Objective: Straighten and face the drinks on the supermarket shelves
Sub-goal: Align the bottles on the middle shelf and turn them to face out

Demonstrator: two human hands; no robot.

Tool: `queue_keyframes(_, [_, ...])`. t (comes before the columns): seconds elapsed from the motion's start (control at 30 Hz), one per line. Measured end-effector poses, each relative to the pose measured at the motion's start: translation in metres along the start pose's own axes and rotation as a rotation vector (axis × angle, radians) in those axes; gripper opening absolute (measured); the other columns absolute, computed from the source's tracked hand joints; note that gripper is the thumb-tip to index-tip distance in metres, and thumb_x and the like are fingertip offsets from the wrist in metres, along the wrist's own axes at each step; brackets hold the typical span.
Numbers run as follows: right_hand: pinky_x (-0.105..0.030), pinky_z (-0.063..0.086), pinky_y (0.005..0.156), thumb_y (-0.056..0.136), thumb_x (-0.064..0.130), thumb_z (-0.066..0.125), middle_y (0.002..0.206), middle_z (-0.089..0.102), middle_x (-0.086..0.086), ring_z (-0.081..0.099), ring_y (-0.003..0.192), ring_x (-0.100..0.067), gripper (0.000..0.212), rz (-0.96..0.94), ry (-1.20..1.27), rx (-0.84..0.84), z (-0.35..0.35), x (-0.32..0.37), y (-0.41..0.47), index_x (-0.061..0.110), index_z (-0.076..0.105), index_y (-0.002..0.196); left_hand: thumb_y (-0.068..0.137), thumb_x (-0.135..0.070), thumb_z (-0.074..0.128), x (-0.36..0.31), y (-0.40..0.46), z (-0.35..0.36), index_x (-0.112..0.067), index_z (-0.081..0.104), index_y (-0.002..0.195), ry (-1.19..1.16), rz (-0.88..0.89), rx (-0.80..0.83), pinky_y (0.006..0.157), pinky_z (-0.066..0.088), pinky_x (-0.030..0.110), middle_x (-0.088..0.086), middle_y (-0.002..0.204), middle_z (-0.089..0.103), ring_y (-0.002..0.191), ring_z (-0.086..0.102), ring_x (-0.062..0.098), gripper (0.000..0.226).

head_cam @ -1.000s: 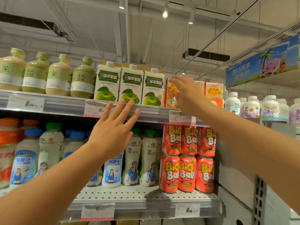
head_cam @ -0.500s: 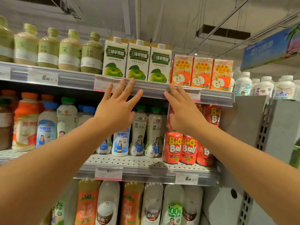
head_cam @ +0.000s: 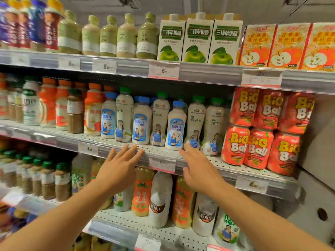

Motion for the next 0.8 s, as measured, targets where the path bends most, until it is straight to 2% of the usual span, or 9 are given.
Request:
queue_keyframes(0.17, [-0.036, 0.009, 0.119, 0.098, 0.032, 0.040, 0.162, 0.013, 0.004, 0.013, 0.147, -0.015, 0.061, 0.096, -0.097, -0.027, 0.026, 0.016, 0.012, 0.027, 0.018, 0.154, 0.091, -0.026, 0.043, 0.019, 0.009, 0.002, -0.038, 0.010, 0.152, -0.048, 0.116, -0.066, 0.119, 0.001, 0.049, -0.003, 0.159, 0.019, 0.147, 0.009, 0.021, 0.070])
queue_keyframes(0.33, [-0.033, 0.004, 0.119, 0.096, 0.036, 0.042, 0.159, 0.023, 0.008, 0.016, 0.146, -0.011, 0.060, 0.190, -0.203, -0.090, 0.039, 0.022, 0.012, 0.030, 0.024, 0.152, 0.085, -0.027, 0.050, 0.032, 0.021, 0.005, -0.027, 0.032, 0.147, -0.125, 0.281, -0.154, 0.116, 0.018, 0.048, 0.001, 0.145, 0.042, 0.136, 0.034, 0.025, 0.065])
queue_keyframes(0.47, [-0.032, 0.005, 0.118, 0.094, 0.035, 0.047, 0.156, 0.028, 0.010, 0.020, 0.144, -0.010, 0.059, 0.251, -0.227, -0.132, 0.042, 0.029, 0.014, 0.031, 0.029, 0.150, 0.087, -0.030, 0.057, 0.060, 0.024, 0.009, -0.020, 0.042, 0.142, -0.133, 0.255, -0.199, 0.114, 0.026, 0.046, 0.006, 0.139, 0.048, 0.130, 0.041, 0.029, 0.058])
queue_keyframes(0.6, [-0.032, 0.003, 0.118, 0.092, 0.033, 0.049, 0.154, 0.031, 0.012, 0.022, 0.142, -0.008, 0.058, 0.298, -0.225, -0.167, 0.047, 0.033, 0.014, 0.033, 0.032, 0.147, 0.079, -0.023, 0.071, 0.068, 0.023, 0.013, -0.020, 0.055, 0.132, -0.167, 0.251, -0.231, 0.105, 0.037, 0.050, 0.007, 0.124, 0.061, 0.115, 0.056, 0.032, 0.055])
queue_keyframes(0.8, [-0.032, 0.002, 0.118, 0.092, 0.033, 0.050, 0.153, 0.032, 0.011, 0.023, 0.142, -0.009, 0.057, 0.288, -0.233, -0.186, 0.048, 0.030, 0.014, 0.031, 0.033, 0.146, 0.087, -0.022, 0.061, 0.061, 0.024, 0.011, -0.024, 0.053, 0.132, -0.157, 0.198, -0.204, 0.107, 0.035, 0.048, 0.005, 0.128, 0.058, 0.120, 0.052, 0.030, 0.045])
Point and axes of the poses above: each hand's wrist, its own y-axis towards the middle knuckle, its own z-axis out of the palm, x = y × z, the point moved 2 cm from there along y, towards the middle knuckle
